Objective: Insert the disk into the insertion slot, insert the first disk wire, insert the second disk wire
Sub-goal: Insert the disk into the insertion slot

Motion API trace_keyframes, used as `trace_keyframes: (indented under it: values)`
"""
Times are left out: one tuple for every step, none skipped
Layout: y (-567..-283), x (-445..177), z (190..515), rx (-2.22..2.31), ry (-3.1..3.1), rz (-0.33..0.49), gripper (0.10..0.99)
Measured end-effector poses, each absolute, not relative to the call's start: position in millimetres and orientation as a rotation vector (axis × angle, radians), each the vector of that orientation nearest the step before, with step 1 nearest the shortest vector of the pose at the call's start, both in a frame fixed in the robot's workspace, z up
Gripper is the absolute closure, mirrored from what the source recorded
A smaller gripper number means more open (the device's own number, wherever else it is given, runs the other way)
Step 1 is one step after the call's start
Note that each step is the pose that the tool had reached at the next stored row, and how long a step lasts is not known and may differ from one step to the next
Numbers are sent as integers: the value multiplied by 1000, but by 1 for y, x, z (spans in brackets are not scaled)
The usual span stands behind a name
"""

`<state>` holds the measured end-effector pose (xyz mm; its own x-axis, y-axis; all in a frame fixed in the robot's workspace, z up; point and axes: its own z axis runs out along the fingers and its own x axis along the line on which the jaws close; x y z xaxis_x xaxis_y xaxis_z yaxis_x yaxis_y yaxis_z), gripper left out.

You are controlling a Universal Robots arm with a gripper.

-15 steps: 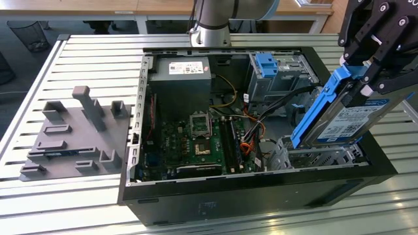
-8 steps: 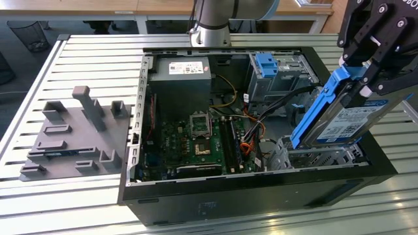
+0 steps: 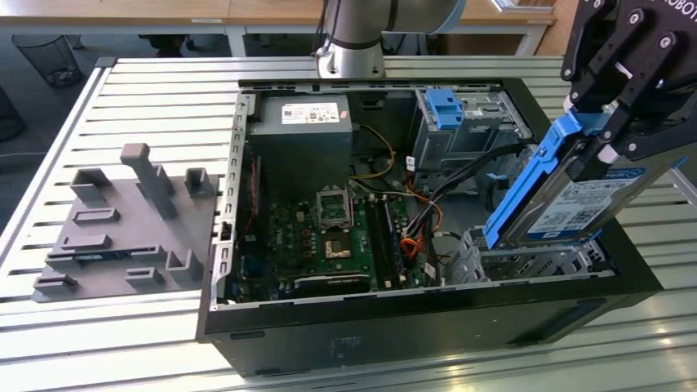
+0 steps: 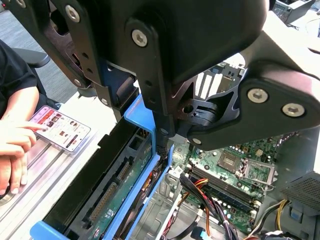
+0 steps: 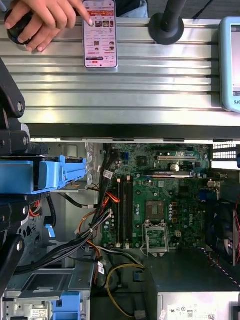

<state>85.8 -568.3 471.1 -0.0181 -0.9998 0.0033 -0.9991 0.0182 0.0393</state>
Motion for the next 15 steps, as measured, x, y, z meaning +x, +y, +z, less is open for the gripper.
trace_keyframes:
  values:
    - [-568,86,471,2180,-2220,-40,722]
    - [-568,86,471,2180,-2220,-40,722]
    - [-568,86,470,2180,-2220,-40,722]
    - [-568,86,470,2180,-2220,-40,722]
    - [-568,85,470,2180,-2220,-40,722]
    - [-568,85,470,2180,-2220,-40,722]
    - [-568,85,470,2180,-2220,-40,722]
    - [-568,85,470,2180,-2220,-40,722]
    - [-568,85,469,2180,-2220,-40,722]
    - [-568,85,469,2180,-2220,-40,722]
    - [-568,85,469,2180,-2220,-40,722]
    - [-568,85,469,2180,-2220,-40,722]
    - [-568,85,469,2180,-2220,-40,722]
    - [-568,85,468,2180,-2220,-40,722]
    - [-568,85,468,2180,-2220,-40,722]
